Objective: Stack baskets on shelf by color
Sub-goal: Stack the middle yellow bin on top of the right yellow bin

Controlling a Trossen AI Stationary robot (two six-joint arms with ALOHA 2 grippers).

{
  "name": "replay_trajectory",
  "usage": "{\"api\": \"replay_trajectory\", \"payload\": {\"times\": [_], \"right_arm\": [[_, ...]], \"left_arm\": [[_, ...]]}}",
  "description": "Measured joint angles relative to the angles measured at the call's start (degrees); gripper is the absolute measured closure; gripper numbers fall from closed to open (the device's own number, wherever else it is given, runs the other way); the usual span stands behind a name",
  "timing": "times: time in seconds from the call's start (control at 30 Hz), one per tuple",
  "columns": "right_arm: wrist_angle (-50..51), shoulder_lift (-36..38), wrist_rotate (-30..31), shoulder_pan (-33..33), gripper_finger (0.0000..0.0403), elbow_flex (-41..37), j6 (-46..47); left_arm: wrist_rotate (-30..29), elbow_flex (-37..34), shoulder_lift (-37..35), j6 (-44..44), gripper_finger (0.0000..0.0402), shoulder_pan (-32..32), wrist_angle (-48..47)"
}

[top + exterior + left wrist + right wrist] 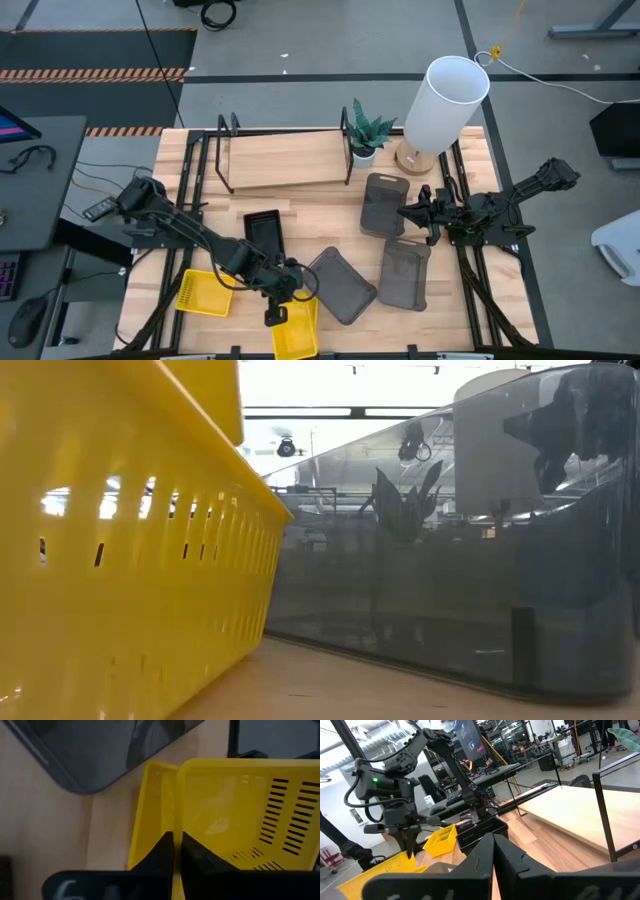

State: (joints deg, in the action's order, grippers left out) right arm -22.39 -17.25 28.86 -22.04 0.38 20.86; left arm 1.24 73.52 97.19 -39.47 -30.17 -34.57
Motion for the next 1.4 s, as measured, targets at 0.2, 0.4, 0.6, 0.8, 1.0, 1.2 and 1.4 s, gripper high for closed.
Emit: {"api": "replay_trajectory", "payload": {"times": [0.2,0.4,0.6,0.8,1.0,1.2,1.4], "right_arm": [[0.00,0.02,0.00,0.00,0.0387,0.00,0.00],[0.00,0.02,0.00,0.00,0.0387,0.00,0.00],[-0.04,0.01,0.00,0.00,0.0387,0.00,0.00],[-0.04,0.01,-0.01,0.00,0.0387,0.00,0.00],[-0.02,0.01,0.00,0.00,0.0387,0.00,0.00],[-0.27,0.01,0.00,0.00,0.0387,0.00,0.00],[-1.15,0.02,-0.01,0.00,0.0387,0.00,0.00]], "left_arm": [[-3.05,0.00,0.00,3.14,0.0386,-0.44,-4.98],[-2.84,0.00,0.44,4.77,0.0384,-0.74,-7.46],[-4.08,0.00,0.44,6.88,0.0330,-1.62,-6.97],[-4.22,0.00,0.44,6.74,0.0231,-1.30,-7.02],[-5.23,0.08,1.36,5.29,0.0183,-0.88,-7.06],[-5.94,0.00,6.40,4.70,0.0192,-0.85,-6.90],[-6.36,-0.02,8.85,4.12,0.0211,-0.46,-10.15]]}}
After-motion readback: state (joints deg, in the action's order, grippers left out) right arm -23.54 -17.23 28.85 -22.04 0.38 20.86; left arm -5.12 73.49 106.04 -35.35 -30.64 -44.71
